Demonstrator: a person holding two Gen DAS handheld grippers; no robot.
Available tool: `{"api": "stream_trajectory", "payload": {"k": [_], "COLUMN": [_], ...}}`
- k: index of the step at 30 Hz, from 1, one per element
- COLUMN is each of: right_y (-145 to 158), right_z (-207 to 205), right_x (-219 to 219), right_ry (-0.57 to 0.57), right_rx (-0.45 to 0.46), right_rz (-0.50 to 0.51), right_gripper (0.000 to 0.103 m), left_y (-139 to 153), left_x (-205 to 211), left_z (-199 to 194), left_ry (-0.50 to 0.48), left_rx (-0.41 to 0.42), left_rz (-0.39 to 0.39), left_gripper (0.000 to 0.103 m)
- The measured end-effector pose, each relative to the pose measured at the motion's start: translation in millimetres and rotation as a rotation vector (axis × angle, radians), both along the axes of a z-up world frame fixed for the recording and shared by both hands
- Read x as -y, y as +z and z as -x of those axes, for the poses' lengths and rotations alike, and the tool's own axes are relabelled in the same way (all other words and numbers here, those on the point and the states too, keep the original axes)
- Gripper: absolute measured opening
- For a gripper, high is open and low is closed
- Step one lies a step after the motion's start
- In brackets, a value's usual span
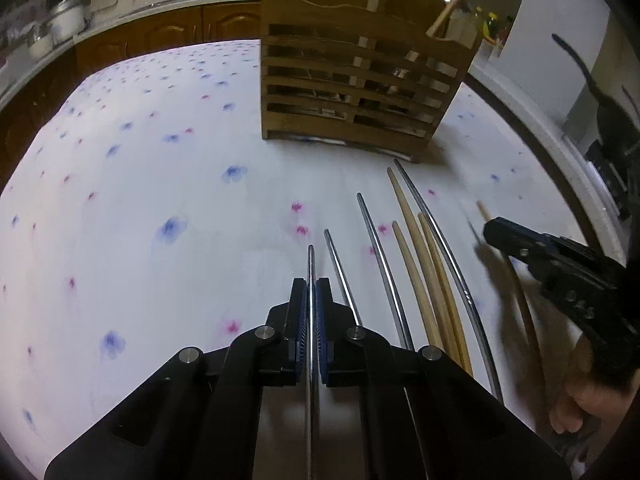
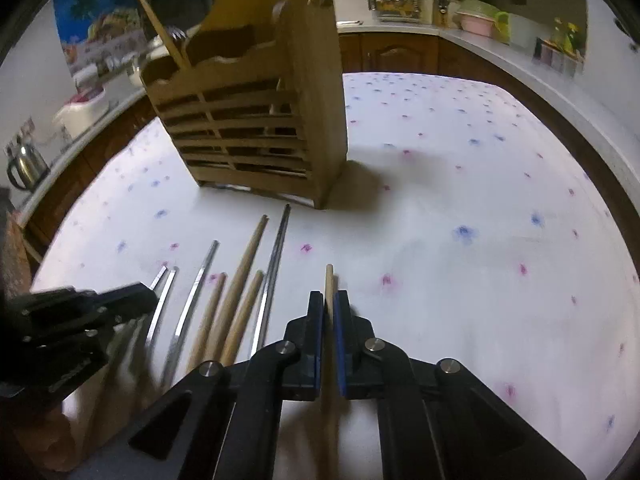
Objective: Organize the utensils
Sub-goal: 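Grasp metal chopsticks with the left tool while the right tool grasps a wooden chopstick, then lift the held chopsticks upright and carry them over the holder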
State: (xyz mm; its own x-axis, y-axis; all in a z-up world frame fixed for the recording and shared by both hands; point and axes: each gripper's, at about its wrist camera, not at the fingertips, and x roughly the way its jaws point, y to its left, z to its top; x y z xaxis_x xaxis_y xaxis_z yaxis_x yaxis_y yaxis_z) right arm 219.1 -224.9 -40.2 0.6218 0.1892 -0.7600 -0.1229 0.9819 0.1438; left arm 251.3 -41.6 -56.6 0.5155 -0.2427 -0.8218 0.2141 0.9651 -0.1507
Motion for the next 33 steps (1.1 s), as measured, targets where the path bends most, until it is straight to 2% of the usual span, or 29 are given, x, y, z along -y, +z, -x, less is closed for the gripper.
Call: {"api": "stream_trajectory", "payload": {"k": [7,14,21,26,33], "right_y": [41.3,91.5,136.2,149.0,153.2], "right_z": [35.3,59.6,74.9,77.6,79.6], "right_x": [4.2,7.4,7.6,7.7,11.1], "right_ry": [-0.006,-0.003,-0.006,-0.015,-0.02], "right_rx": [0.083,0.199,0.319,0.361,0.374], "right_rz": [-0.093,-0.13,-0.141,-0.144,-0.153], "right_gripper": [0.005,0.005,0.005,0.005,0.005], "left_y": [28.9,85.2,124.0,136.3,142.0], "left_x": [-23.6,-45.4,-55.6,-57.7,-60.8], "left_z": [23.1,45.0,57.3,60.1,62.6], "left_ry": [0.019,0.026,0.023,0.026,0.032], "left_rx": [0.035,0.15,0.239,0.274,0.295], "left_rz": [0.123,0.215,0.253,0.258,0.259], "left_gripper": [0.004,0.004,0.004,0.004,0.004]}}
